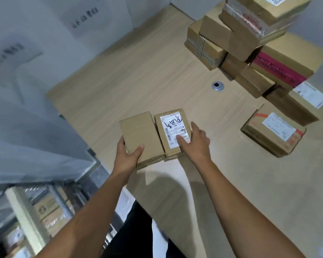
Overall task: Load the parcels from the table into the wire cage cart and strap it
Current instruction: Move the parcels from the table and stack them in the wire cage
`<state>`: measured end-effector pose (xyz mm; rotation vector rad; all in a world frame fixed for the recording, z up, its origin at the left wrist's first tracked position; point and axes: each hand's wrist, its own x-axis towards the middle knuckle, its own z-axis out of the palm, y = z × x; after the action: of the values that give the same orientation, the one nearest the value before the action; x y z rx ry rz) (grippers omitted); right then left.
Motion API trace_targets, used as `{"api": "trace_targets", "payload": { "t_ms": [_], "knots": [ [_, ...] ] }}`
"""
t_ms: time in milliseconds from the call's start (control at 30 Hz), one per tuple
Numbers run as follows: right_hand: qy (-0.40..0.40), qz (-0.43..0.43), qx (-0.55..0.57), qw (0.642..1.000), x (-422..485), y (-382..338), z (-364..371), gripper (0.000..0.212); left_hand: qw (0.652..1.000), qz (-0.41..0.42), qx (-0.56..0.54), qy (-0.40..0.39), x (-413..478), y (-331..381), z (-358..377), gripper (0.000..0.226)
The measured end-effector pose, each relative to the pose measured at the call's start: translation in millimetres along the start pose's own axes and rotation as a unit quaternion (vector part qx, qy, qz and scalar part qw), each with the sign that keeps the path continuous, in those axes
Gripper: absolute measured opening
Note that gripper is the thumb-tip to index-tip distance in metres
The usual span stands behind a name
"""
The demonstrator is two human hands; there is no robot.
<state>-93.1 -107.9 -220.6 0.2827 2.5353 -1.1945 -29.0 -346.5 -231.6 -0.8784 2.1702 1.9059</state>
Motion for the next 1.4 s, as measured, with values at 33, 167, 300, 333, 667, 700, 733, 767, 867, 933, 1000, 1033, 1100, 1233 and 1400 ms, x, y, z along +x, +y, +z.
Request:
{"api": "trace_targets", "payload": {
  "t_ms": [33, 167, 300, 333, 667, 700, 733, 767, 867, 933, 1000, 1033, 1100, 1233, 1400],
  "knots": [
    [0.039, -0.05, -0.04, 0.997, -16, 0, 0, 0.07, 1.0, -0.002, -0.009, -0.007, -13, -9, -2, 0.077],
    [0.013, -0.214, -0.086, 0.973, -63, -14, 13, 0.056, 0.999, -0.001, -0.034, -0.022, -46, -33, -7, 0.082],
    [-0.09, -0.195, -0.194, 0.957, -90, -17, 42, 0.068, 0.997, -0.006, -0.073, -0.013, -66, -42, -9, 0.086],
    [-0.098, -0.196, -0.188, 0.957, -97, -18, 48, 0.072, 0.996, -0.004, -0.092, -0.015, -71, -44, -11, 0.083],
    [-0.289, -0.223, 0.04, 0.93, -191, -106, 178, 0.066, 0.927, 0.028, -0.294, 0.231, -156, -92, -147, 0.059],
    [-0.311, -0.233, 0.038, 0.921, -204, -120, 202, 0.066, 0.916, 0.031, -0.296, 0.271, -168, -102, -167, 0.061],
    [-0.332, -0.242, 0.028, 0.911, -217, -133, 227, 0.066, 0.902, 0.03, -0.302, 0.307, -180, -114, -188, 0.064],
    [-0.354, -0.251, 0.015, 0.901, -231, -145, 252, 0.065, 0.886, 0.028, -0.311, 0.343, -193, -126, -209, 0.067],
    [-0.436, -0.287, -0.035, 0.852, -276, -174, 324, 0.062, 0.834, 0.019, -0.332, 0.44, -232, -161, -266, 0.065],
    [-0.49, -0.308, -0.075, 0.812, -305, -188, 371, 0.064, 0.792, 0.018, -0.358, 0.494, -256, -183, -298, 0.059],
    [-0.532, -0.314, -0.107, 0.779, -335, -200, 415, 0.062, 0.755, 0.004, -0.385, 0.531, -277, -204, -325, 0.053],
    [-0.551, -0.316, -0.115, 0.764, -349, -205, 436, 0.06, 0.739, -0.013, -0.389, 0.551, -285, -213, -337, 0.052],
    [-0.586, -0.327, -0.141, 0.728, -373, -212, 478, 0.061, 0.705, -0.044, -0.39, 0.59, -297, -236, -360, 0.051],
    [-0.634, -0.31, -0.211, 0.677, -398, -213, 558, 0.075, 0.677, -0.115, -0.419, 0.594, -301, -287, -402, 0.053],
    [-0.64, -0.3, -0.256, 0.66, -371, -202, 679, 0.075, 0.702, -0.251, -0.277, 0.606, -272, -378, -443, 0.065]
  ]
}}
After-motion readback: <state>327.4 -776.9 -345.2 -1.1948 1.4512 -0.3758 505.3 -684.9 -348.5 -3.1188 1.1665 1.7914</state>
